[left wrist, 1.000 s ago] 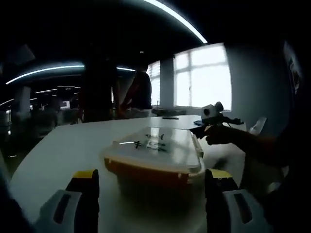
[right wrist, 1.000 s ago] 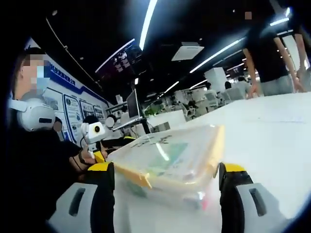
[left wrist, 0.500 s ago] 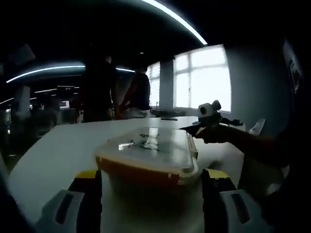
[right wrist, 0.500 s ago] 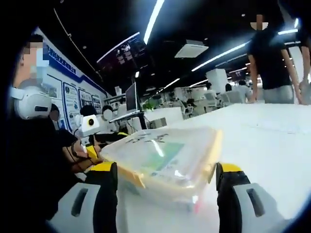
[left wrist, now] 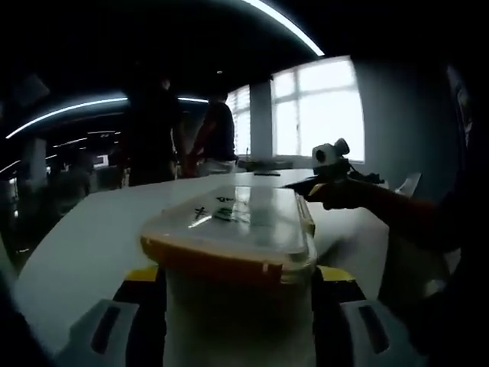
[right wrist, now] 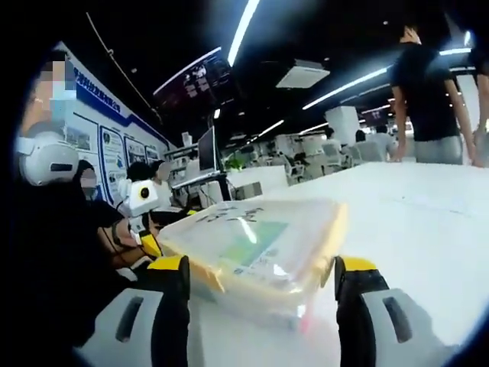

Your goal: Arrange the small medicine boxes into an aligned row inside the storage area until every box is upright, visible, and separated from the surrounding clutter.

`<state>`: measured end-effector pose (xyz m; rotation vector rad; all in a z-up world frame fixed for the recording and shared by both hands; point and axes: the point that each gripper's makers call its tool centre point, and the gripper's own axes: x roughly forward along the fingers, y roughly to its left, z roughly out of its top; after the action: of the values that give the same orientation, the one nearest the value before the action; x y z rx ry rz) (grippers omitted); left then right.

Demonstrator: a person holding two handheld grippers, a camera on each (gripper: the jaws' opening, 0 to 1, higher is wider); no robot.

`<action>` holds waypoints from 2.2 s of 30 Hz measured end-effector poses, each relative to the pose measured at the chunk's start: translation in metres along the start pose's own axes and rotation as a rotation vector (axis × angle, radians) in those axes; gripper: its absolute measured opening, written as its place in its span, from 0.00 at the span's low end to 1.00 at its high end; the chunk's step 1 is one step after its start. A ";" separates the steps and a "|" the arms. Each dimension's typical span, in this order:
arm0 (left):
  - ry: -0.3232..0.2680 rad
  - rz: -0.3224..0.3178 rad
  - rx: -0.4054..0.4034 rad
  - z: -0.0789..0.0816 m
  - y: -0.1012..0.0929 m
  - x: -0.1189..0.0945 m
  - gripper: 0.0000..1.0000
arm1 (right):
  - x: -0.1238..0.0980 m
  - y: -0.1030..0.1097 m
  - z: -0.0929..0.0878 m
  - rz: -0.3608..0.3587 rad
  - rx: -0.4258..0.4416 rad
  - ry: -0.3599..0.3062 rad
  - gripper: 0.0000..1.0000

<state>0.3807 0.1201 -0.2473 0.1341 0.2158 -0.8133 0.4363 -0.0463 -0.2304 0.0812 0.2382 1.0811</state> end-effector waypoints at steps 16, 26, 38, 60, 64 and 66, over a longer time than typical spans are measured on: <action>0.018 0.012 0.022 0.001 -0.001 -0.001 0.74 | 0.007 0.014 -0.001 -0.028 0.029 -0.008 0.73; 0.007 0.006 0.022 0.001 0.000 0.000 0.75 | 0.005 0.010 0.000 -0.053 0.049 0.010 0.73; -0.034 -0.138 0.058 0.000 0.019 0.000 0.74 | -0.006 0.018 -0.010 -0.074 0.022 0.056 0.64; -0.015 -0.260 0.146 0.003 0.046 0.017 0.69 | -0.016 0.048 -0.020 -0.229 -0.001 0.148 0.44; -0.006 -0.266 0.156 0.005 0.049 0.023 0.62 | -0.019 0.047 -0.021 -0.269 0.007 0.126 0.43; -0.008 -0.261 0.152 0.006 0.050 0.025 0.59 | -0.022 0.045 -0.021 -0.272 0.013 0.116 0.42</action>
<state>0.4346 0.1353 -0.2458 0.2493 0.1651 -1.0902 0.3825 -0.0451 -0.2396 -0.0030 0.3501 0.8147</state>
